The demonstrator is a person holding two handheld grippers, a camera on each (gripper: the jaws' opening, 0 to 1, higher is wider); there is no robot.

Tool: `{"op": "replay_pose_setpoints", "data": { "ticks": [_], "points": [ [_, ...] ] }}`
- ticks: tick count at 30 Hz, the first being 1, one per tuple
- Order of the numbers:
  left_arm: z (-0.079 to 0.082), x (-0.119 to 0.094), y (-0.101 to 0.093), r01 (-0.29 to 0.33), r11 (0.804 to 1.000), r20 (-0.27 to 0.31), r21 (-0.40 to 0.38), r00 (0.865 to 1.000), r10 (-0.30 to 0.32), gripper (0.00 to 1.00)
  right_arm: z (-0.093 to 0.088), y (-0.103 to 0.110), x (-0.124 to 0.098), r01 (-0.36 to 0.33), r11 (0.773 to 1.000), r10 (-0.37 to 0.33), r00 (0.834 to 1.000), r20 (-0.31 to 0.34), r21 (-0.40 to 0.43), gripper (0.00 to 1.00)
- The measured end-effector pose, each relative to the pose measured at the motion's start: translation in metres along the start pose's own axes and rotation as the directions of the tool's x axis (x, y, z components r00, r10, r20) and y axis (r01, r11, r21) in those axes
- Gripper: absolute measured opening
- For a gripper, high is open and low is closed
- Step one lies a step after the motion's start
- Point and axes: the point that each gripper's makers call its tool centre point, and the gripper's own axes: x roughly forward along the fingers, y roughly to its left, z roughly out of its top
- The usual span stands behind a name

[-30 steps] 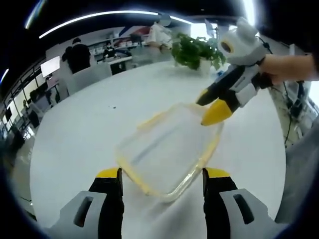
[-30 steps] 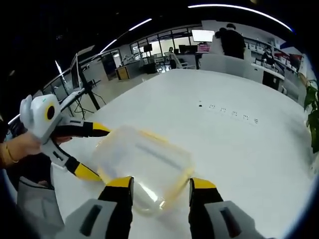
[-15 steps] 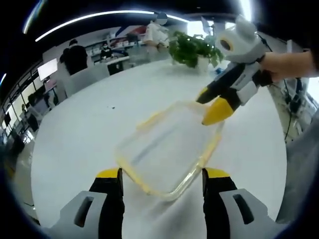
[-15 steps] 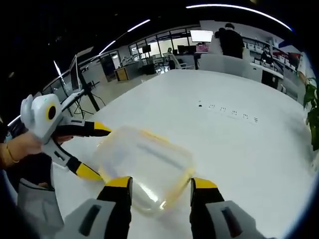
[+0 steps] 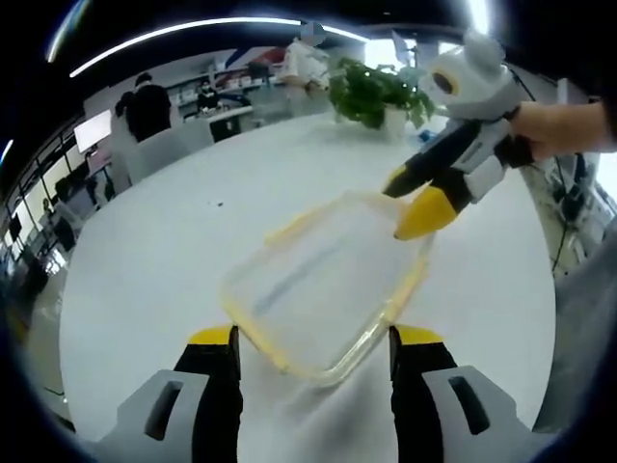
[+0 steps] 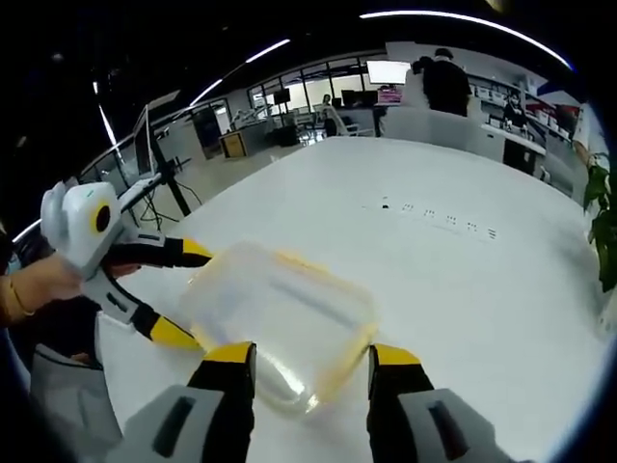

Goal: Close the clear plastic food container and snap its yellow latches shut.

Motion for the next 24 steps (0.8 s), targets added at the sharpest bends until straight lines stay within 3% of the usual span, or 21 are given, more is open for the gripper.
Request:
{"op": "replay_pose_setpoints", "data": {
  "ticks": [24],
  "points": [
    [-0.005, -0.024, -0.006, -0.023, 0.998, 0.026, -0.054, 0.999, 0.025, 0.61, -0.013, 0.01, -0.016, 0.002, 0.999, -0.001, 1.0, -0.019, 0.042, 0.46]
  ]
}}
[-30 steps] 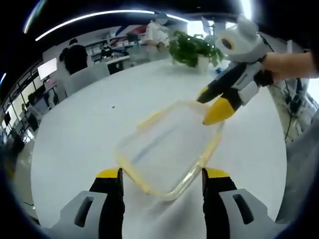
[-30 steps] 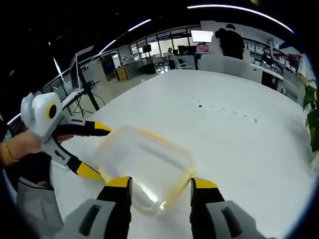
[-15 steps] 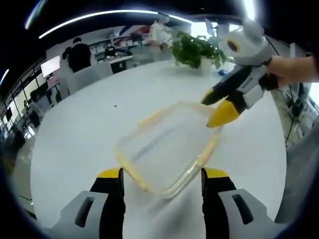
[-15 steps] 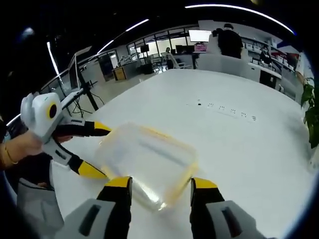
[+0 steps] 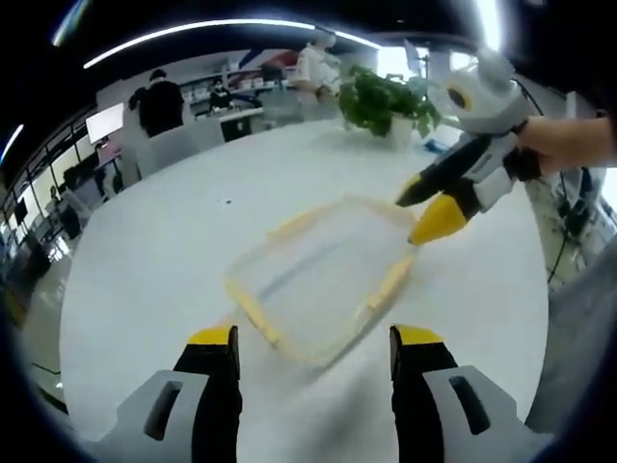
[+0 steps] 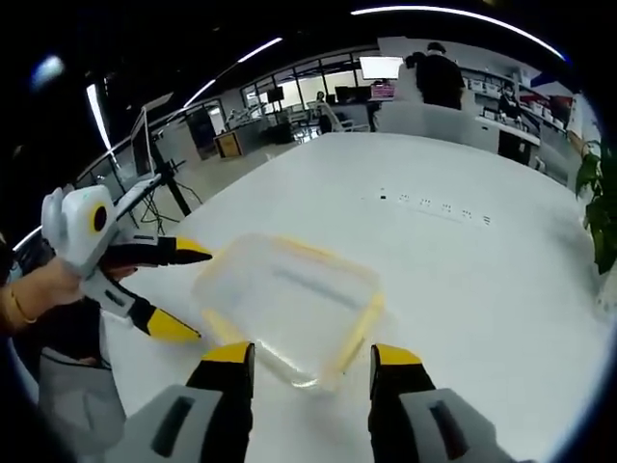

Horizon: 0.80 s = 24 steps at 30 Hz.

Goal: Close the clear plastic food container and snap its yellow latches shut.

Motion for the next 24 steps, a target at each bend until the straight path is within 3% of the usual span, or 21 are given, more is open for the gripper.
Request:
{"op": "replay_pose_setpoints", "data": {
  "ticks": [6, 12, 24],
  "points": [
    [0.002, -0.011, 0.0, -0.012, 1.0, 0.013, -0.003, 1.0, 0.012, 0.61, 0.0, 0.006, -0.007, 0.0, 1.0, 0.0, 1.0, 0.005, -0.003, 0.46],
    [0.009, -0.03, -0.004, -0.029, 0.999, 0.05, -0.016, 0.998, 0.03, 0.62, 0.003, 0.013, -0.02, 0.002, 1.0, -0.002, 0.998, 0.056, -0.009, 0.47],
    [0.008, -0.062, -0.007, -0.097, 0.993, 0.124, -0.063, 0.987, 0.104, 0.62, -0.013, 0.035, -0.046, -0.007, 1.0, 0.01, 0.997, 0.082, -0.03, 0.52]
  ]
}}
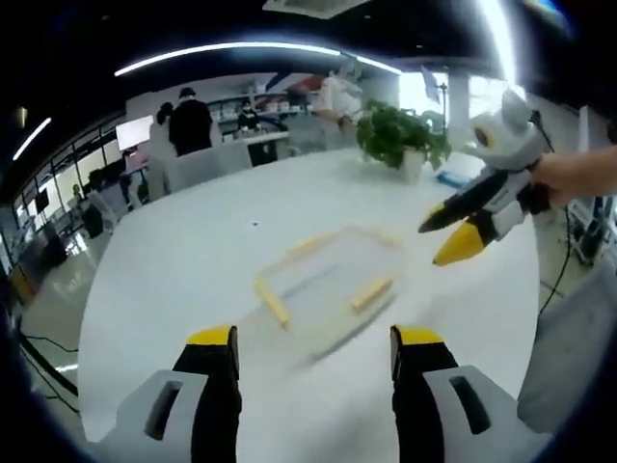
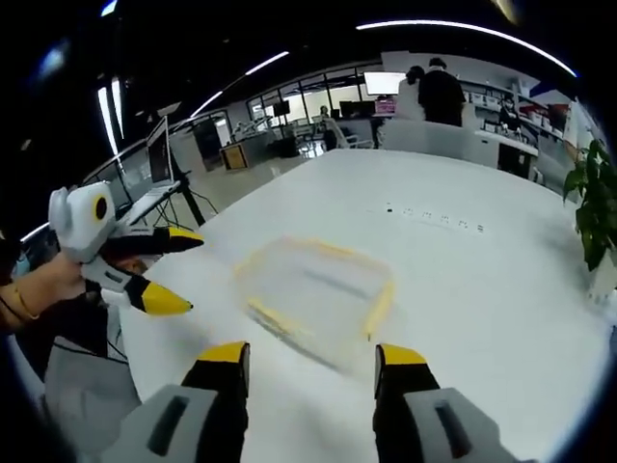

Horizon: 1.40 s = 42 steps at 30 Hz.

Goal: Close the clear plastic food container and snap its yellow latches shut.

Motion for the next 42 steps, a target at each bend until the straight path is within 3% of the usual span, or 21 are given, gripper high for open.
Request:
{"op": "replay_pose_setpoints", "data": {
  "ticks": [13, 21, 23, 25, 32, 42],
  "points": [
    [-0.003, -0.037, -0.015, -0.006, 0.995, 0.082, -0.097, 0.997, 0.014, 0.68, -0.016, 0.028, -0.03, -0.01, 1.0, 0.009, 0.999, 0.049, 0.003, 0.56],
    [-0.014, -0.06, -0.019, -0.021, 0.988, 0.105, -0.151, 0.994, 0.038, 0.69, -0.033, 0.045, -0.045, -0.016, 1.0, 0.016, 0.999, 0.046, 0.011, 0.56],
    [-0.016, -0.066, -0.021, -0.025, 0.987, 0.112, -0.156, 0.993, 0.043, 0.71, -0.035, 0.047, -0.048, -0.014, 1.0, 0.013, 0.999, 0.053, 0.015, 0.56],
    [-0.017, -0.072, -0.022, -0.038, 0.99, 0.131, -0.138, 0.99, 0.056, 0.79, -0.037, 0.049, -0.051, -0.002, 1.0, 0.001, 0.998, 0.065, 0.016, 0.58],
    [-0.028, -0.086, -0.026, -0.041, 0.988, 0.134, -0.148, 0.989, 0.061, 0.84, -0.041, 0.058, -0.059, -0.003, 0.999, -0.003, 0.992, 0.129, 0.045, 0.66],
    [-0.039, -0.086, -0.033, -0.024, 0.987, 0.108, -0.156, 0.993, 0.041, 0.83, -0.057, 0.06, -0.06, 0.003, 0.997, -0.011, 0.994, 0.106, 0.075, 0.67]
  ]
}}
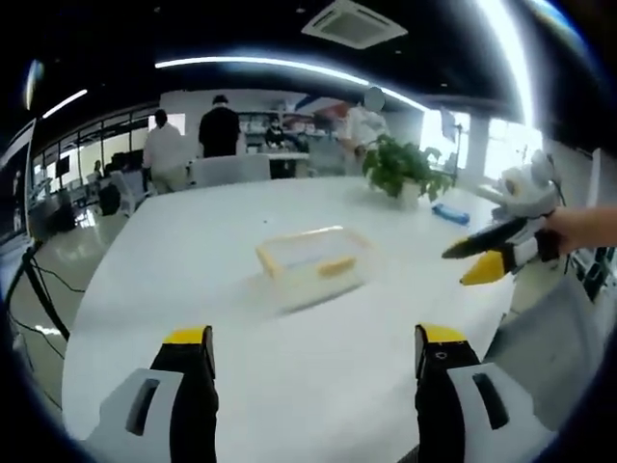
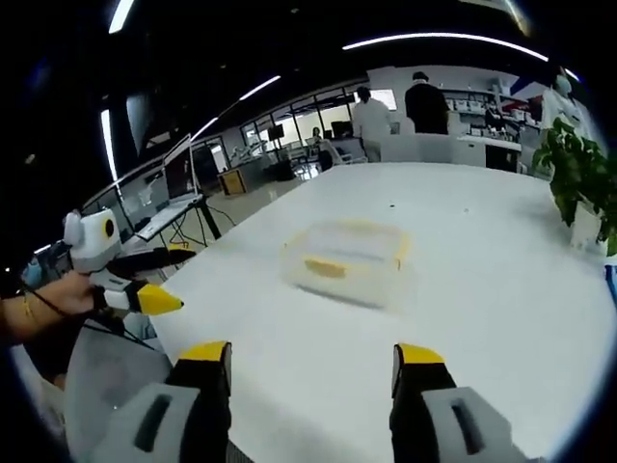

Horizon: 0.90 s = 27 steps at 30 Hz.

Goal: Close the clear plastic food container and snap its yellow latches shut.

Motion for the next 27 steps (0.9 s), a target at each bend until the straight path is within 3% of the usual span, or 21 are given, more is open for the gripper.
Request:
{"op": "replay_pose_setpoints", "data": {
  "ticks": [12, 27],
  "points": [
    [0.003, -0.005, 0.006, -0.014, 1.0, 0.004, -0.01, 1.0, 0.014, 0.81, -0.003, -0.003, -0.006, 0.007, 1.0, -0.007, 1.0, 0.002, 0.017, 0.66],
    [-0.014, -0.019, 0.01, 0.008, 0.999, -0.027, -0.033, 1.0, -0.009, 0.75, -0.012, 0.008, -0.005, 0.011, 0.999, -0.01, 1.0, -0.017, 0.047, 0.64]
  ]
}}
